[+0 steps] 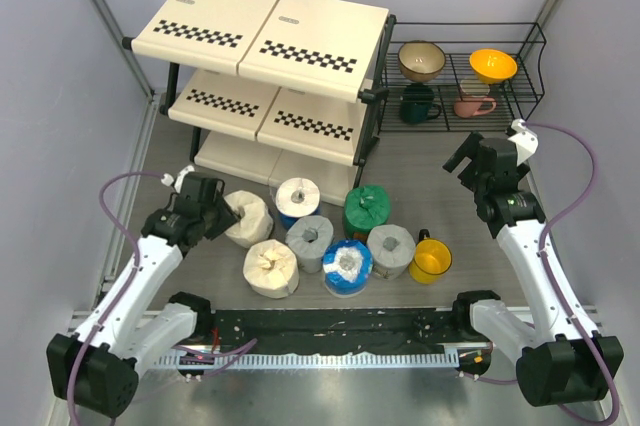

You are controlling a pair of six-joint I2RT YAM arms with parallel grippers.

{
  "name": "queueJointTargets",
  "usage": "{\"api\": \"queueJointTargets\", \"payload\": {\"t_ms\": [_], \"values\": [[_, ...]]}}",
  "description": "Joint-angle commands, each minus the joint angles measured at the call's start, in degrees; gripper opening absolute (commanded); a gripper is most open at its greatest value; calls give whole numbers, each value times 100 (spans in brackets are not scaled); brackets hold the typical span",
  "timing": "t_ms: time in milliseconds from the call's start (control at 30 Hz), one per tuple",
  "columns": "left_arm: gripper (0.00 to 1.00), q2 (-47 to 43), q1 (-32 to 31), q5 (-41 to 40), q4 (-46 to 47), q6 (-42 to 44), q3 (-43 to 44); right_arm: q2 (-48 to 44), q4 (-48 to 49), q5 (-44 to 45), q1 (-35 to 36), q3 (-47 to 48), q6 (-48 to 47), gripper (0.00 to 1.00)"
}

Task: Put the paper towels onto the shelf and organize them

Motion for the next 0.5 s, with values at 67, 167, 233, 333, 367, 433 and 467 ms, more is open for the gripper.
{"api": "queueJointTargets", "payload": {"t_ms": [67,167,233,333,367,433,467], "values": [[32,-207,-17,-611,-63,149,905,-93,21,78,-1,1,-99,98],[37,-84,-8,-673,51,149,1064,-119,-14,69,-1,36,-134,98],[38,126,18,-709,165,167,1152,-128,-40,78,8,54,-169,98],[36,495,159,-674,288,176,1310,-181,-93,113,8,80,-213,98],[34,592,290,-604,314,176,1380,-190,-110,122,8,80,-213,98],[31,777,422,-429,463,167,1425,-225,-119,122,8,89,-230,98],[29,952,484,-384,516,158,1468,-242,-145,122,8,89,-231,98]]}}
